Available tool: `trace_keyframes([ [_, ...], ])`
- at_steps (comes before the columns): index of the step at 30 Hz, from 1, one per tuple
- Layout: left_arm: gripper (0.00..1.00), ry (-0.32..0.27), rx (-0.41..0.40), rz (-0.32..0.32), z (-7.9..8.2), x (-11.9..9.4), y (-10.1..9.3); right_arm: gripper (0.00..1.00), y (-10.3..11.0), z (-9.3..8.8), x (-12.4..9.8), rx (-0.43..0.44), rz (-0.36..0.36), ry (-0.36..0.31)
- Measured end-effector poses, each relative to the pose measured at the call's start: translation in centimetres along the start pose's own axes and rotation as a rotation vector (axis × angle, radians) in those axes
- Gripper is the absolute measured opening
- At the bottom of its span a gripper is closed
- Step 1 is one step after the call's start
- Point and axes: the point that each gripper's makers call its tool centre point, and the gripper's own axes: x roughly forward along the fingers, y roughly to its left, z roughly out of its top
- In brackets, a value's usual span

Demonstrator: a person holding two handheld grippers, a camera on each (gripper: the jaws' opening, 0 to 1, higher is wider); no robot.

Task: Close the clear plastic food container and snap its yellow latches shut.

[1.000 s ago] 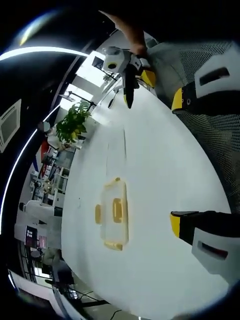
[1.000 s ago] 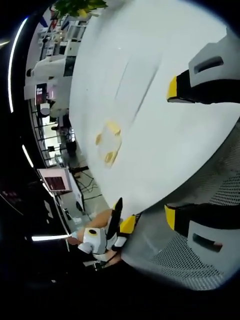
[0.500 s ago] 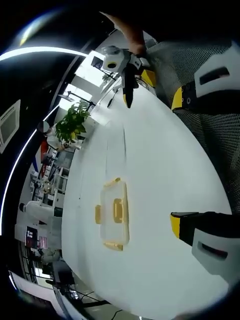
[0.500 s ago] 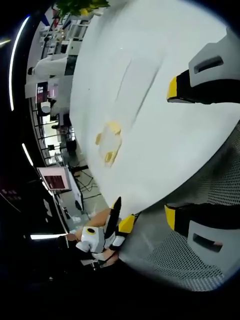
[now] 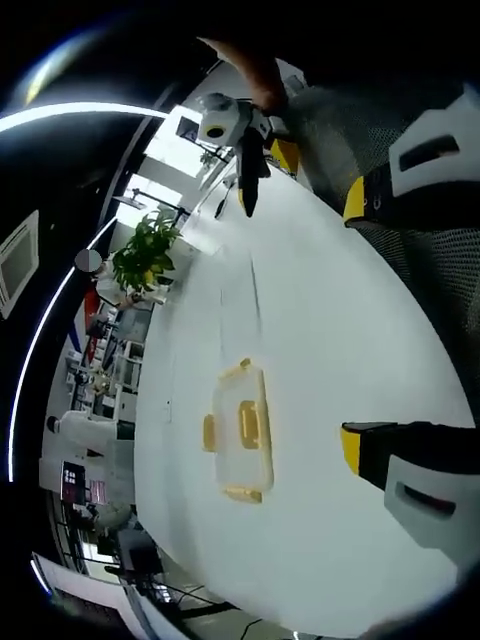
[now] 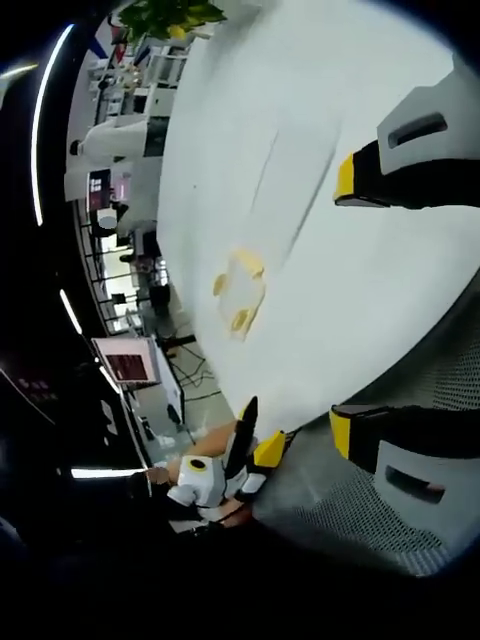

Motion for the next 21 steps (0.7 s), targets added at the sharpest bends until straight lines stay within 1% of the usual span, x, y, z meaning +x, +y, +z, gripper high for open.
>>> trace_keyframes([
  [1, 0.77, -0.02, -0.004, -0.021, 0.3, 0.0, -0.3, 0.84, -0.2, 0.4, 0.0, 0.011, -0.009, -0.017],
  [3, 0.77, -0.006, 0.002, -0.017, 0.1, -0.1, -0.2, 0.85, 0.2, 1.0, 0.0, 0.0, 0.013, -0.043],
  [4, 0.77, 0.002, 0.013, -0.016, 0.1, -0.1, -0.2, 0.84, 0.4, 1.1, -0.1, -0.007, 0.018, -0.042],
  [7, 0.78, -0.002, 0.03, -0.023, 0.3, -0.1, -0.3, 0.84, 0.3, 1.2, 0.1, -0.01, 0.02, -0.038],
  [10, 0.85, -0.005, 0.01, -0.064, 0.6, 0.0, -0.9, 0.85, -0.1, 1.7, 0.4, 0.013, 0.02, -0.041],
  [11, 0.85, 0.003, 0.023, -0.073, 0.6, 0.0, -1.0, 0.86, -0.2, 1.9, 0.5, 0.011, 0.021, -0.043],
  [12, 0.83, 0.018, 0.061, -0.077, 0.7, 0.0, -0.8, 0.87, 0.0, 2.7, 0.8, 0.005, 0.029, -0.063],
  [14, 0.83, 0.001, 0.065, -0.068, 1.3, 0.0, -0.2, 0.88, 0.1, 3.3, 1.3, -0.003, 0.04, -0.081],
  [16, 0.83, -0.012, 0.076, -0.064, 1.7, 0.2, 0.0, 0.87, 0.3, 3.2, 1.6, -0.015, 0.048, -0.064],
  [18, 0.83, -0.018, 0.071, -0.067, 1.9, 0.4, 0.0, 0.87, 0.3, 3.4, 1.5, -0.009, 0.043, -0.069],
  [21, 0.83, -0.016, 0.075, -0.066, 2.1, 0.5, 0.0, 0.85, 0.7, 4.3, 1.3, -0.011, 0.045, -0.086],
])
